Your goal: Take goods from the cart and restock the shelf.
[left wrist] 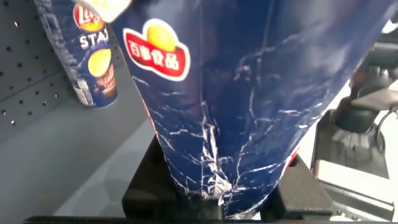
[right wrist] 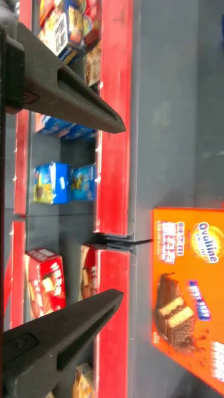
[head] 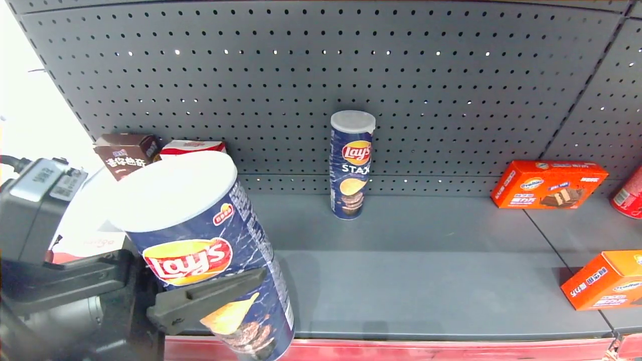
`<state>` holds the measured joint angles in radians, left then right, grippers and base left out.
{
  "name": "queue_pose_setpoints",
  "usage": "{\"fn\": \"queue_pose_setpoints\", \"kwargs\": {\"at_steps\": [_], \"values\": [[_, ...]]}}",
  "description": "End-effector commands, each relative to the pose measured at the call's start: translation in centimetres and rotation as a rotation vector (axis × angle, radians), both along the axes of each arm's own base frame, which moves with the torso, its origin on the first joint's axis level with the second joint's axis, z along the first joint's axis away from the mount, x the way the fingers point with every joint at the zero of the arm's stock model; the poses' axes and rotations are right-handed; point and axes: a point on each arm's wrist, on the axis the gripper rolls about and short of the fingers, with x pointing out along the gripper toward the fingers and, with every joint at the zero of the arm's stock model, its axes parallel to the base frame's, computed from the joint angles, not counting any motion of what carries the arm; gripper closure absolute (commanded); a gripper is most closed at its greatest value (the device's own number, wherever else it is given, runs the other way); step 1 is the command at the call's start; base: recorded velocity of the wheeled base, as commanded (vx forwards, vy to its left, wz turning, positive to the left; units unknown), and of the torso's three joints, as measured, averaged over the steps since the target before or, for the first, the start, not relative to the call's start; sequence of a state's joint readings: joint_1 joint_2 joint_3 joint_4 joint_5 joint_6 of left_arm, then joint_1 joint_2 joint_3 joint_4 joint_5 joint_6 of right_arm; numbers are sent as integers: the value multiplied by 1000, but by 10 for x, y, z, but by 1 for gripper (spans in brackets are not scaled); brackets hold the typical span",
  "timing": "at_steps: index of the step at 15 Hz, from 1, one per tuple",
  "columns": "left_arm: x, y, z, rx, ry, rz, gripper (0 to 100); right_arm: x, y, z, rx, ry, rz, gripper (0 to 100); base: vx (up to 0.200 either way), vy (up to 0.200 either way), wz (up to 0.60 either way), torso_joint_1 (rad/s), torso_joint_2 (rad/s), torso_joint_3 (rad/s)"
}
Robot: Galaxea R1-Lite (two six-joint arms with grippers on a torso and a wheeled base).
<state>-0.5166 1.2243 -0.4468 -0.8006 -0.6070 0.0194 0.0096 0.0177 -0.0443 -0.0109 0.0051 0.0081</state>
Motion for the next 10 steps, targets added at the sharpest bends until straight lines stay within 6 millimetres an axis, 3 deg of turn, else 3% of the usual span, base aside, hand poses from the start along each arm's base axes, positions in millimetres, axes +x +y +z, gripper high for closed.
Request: {"fn": "queue_pose_setpoints", "kwargs": {"at_steps": [1,3,5,7,10], "values": [[16,-10,9,-6,-4,-4,100,22,3,107,53,11,188,0,0,0,0,0,0,0],[27,-17,21,-22,-32,-7,100,32,5,104,-16,68,268,0,0,0,0,0,0,0],[32,-22,26,-27,-37,-10,100,46,8,119,-24,81,338,0,0,0,0,0,0,0],[30,-22,27,-10,-8,-13,100,66,14,138,-50,108,431,0,0,0,0,0,0,0],[22,-17,39,37,69,-19,100,100,27,150,-71,183,513,0,0,0,0,0,0,0]]}}
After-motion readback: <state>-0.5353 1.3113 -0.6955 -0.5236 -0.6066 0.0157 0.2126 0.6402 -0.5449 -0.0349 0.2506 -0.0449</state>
